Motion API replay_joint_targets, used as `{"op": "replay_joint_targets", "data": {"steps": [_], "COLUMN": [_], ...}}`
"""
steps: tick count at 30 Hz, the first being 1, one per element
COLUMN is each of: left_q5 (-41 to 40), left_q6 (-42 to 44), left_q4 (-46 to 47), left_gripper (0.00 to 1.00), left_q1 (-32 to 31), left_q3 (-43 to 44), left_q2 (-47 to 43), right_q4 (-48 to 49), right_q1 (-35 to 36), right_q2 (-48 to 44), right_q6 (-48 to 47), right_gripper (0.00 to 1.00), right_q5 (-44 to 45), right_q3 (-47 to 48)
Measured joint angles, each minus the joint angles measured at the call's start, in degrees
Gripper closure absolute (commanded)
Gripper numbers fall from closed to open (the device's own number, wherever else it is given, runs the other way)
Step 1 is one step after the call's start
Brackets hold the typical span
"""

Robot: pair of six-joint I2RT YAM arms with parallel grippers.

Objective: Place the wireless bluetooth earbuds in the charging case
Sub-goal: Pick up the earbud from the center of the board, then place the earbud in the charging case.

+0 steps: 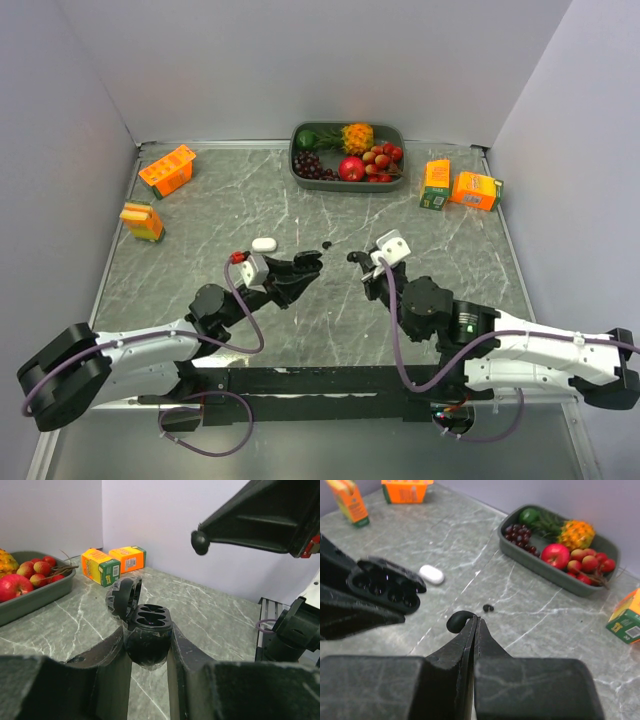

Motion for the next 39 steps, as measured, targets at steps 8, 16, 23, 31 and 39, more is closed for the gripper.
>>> {"op": "replay_joint_targets", "data": {"steps": [8,16,23,31,39], "left_q5": [3.2,4.9,5.3,6.4,7.1], "left_q6": [-0.5,-1.7,-3.0,-4.6,-6.2], "left_q4": [4.0,5.4,5.8,7.1,7.9], "left_gripper": [0.99,0.99,0.99,0.99,0.99], "left_q1": [2.4,5.0,5.8,5.8,5.8], "left_q3": [0.6,0.8,0.8,1.5,2.8], "left_q2": [3.2,3.3,3.6,4.0,4.1], "right_q4": [10.4,19.6,26.4,31.6,36.7], "right_q1": [0.2,2.1,4.3,6.4,7.0], "right_q2": [7.8,11.3,12.6,14.8,17.3], "right_q6": [-4.8,-11.2,-15.6,-18.9,-22.8], "right_gripper": [1.00,1.00,1.00,1.00,1.00], "right_q5": [4.1,5.2,5.9,6.4,8.0], "right_q3": [0.0,0.0,0.0,-0.1,-1.0]}}
